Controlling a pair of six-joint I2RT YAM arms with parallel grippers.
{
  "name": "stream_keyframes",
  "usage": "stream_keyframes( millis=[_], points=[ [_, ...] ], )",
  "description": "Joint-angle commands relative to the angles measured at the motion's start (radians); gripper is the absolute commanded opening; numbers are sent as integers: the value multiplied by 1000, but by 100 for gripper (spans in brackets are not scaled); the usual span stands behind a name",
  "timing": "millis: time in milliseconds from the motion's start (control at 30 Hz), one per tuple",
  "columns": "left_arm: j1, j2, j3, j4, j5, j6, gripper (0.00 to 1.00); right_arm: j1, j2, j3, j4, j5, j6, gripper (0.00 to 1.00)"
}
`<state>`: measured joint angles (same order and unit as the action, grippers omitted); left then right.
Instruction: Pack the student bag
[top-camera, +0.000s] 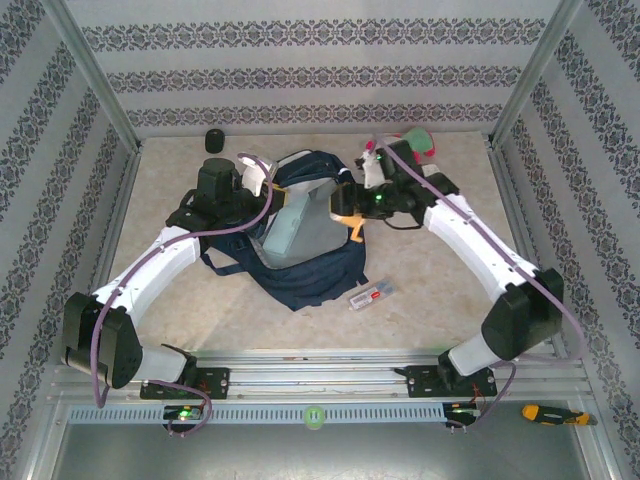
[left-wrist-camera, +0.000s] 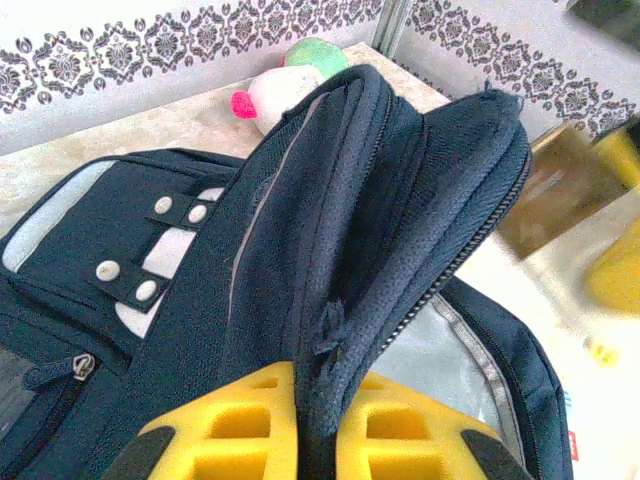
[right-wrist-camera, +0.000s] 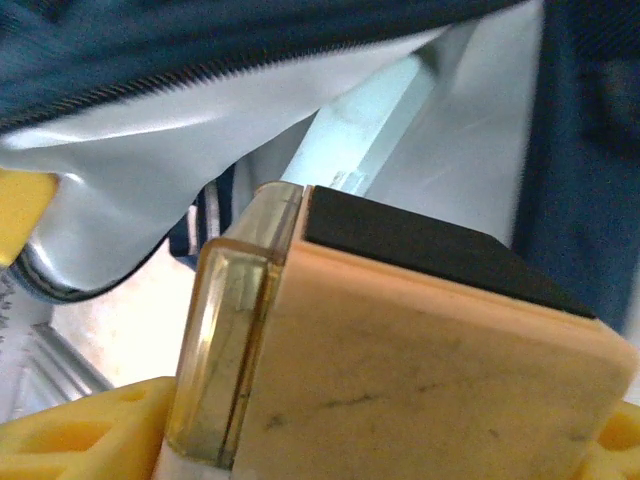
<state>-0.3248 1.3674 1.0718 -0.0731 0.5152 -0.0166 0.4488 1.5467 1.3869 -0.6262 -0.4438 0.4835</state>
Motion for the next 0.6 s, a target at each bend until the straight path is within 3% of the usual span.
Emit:
stream_keyframes(
  millis=[0,233,333,567],
  points=[
    [12,-51,10,131,16,-52,0,22,69,-44,144,-29,224,65],
    [11,-64,3,134,20,-56,0,39,171,-68,310,14,354,72],
    [12,-69,-6,127,20,-50,0,38,184,-66,344,26,369,87],
    [4,-66,-32,108,24,-12,0,7,60,-161,316,117,331,93]
  ],
)
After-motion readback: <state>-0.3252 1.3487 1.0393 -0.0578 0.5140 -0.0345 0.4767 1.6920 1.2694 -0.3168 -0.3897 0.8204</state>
